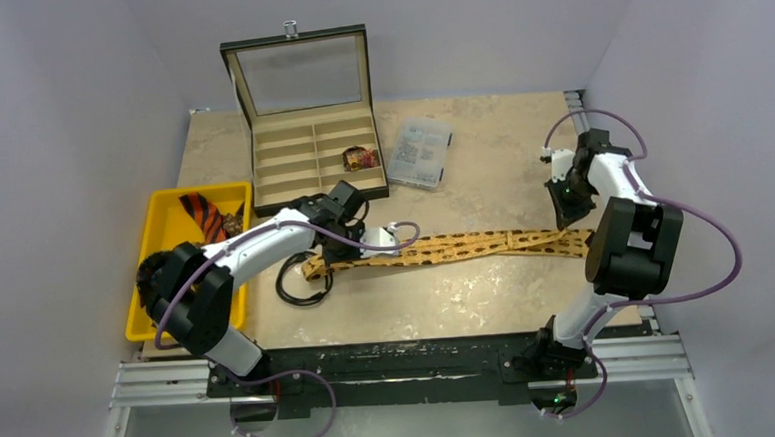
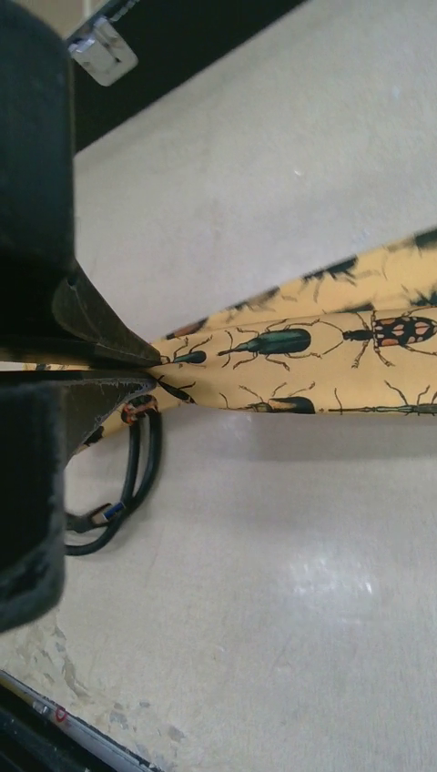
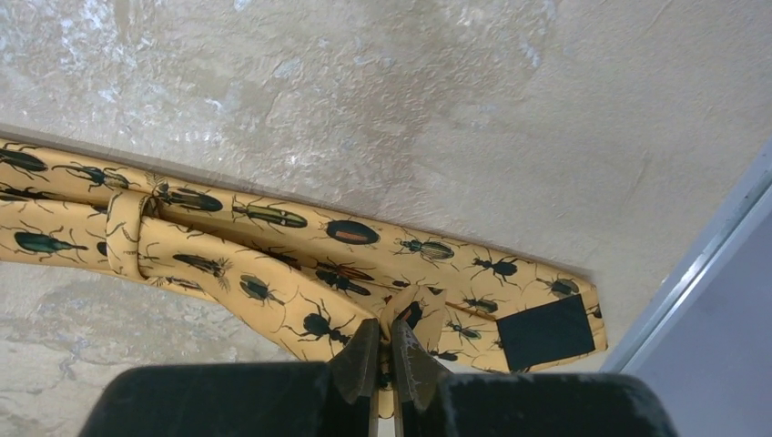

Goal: Roll the ties
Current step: Flatten out the tie at the center of the board.

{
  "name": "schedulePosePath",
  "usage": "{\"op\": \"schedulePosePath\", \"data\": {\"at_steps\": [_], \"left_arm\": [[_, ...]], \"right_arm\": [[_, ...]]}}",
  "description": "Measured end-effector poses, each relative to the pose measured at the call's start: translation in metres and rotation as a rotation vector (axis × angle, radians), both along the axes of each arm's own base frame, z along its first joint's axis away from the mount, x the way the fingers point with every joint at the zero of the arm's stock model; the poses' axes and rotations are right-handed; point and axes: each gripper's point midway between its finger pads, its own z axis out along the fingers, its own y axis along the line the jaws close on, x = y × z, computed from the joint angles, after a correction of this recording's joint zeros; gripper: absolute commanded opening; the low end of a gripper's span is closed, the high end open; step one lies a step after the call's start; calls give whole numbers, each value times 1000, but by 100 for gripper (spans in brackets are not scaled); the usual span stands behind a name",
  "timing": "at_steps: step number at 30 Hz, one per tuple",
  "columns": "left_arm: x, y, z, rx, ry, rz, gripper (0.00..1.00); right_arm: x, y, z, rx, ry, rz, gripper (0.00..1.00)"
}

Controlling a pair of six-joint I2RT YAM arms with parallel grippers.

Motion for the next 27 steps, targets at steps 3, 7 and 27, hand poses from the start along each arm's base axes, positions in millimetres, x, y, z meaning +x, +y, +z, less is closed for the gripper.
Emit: {"op": "schedulePosePath", "data": {"at_steps": [3,7,27], "left_arm": [[12,13,10,-22,-23,61,0],[28,34,12,-29,-25,164,0],[24,68,-26,89,-10,196,2]], "right_arm": [[-5,4,-5,19,13,1,0],[-10,10,-11,48,27,-7,0],[-17,27,-23,127,27,-50,46]]}}
